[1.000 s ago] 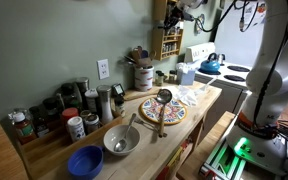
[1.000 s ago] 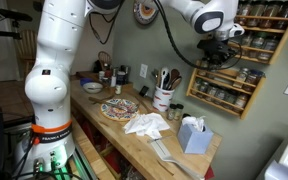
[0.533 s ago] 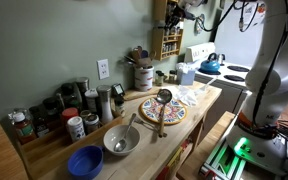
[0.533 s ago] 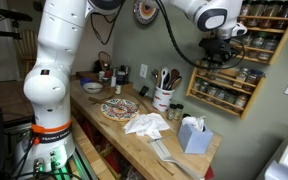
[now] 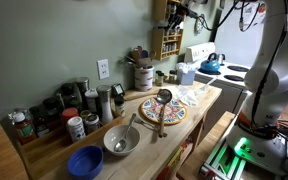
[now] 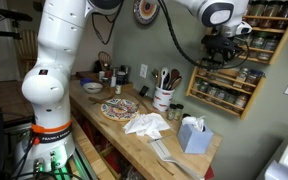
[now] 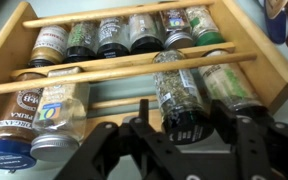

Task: Place the gray spice bottle on the top shelf of the bottom spice rack

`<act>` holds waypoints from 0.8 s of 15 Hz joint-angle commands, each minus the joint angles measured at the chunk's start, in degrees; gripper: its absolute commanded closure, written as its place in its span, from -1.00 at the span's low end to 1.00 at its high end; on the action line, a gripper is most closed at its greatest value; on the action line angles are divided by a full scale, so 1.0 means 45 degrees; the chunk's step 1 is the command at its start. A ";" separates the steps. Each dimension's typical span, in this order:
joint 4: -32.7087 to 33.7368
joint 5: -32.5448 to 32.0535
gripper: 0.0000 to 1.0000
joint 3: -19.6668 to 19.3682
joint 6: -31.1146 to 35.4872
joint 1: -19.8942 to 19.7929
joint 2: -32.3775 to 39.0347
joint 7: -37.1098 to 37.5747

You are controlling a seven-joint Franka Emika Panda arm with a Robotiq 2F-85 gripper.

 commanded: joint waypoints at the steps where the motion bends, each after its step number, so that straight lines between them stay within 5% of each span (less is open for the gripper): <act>1: 0.0173 -0.0358 0.23 -0.0063 -0.0366 -0.0216 0.0059 0.0370; 6: 0.0123 -0.0668 1.00 -0.0181 -0.0206 -0.0317 0.0151 0.0759; 12: 0.0155 -0.0321 1.00 -0.0082 0.0204 -0.0391 0.0416 0.1277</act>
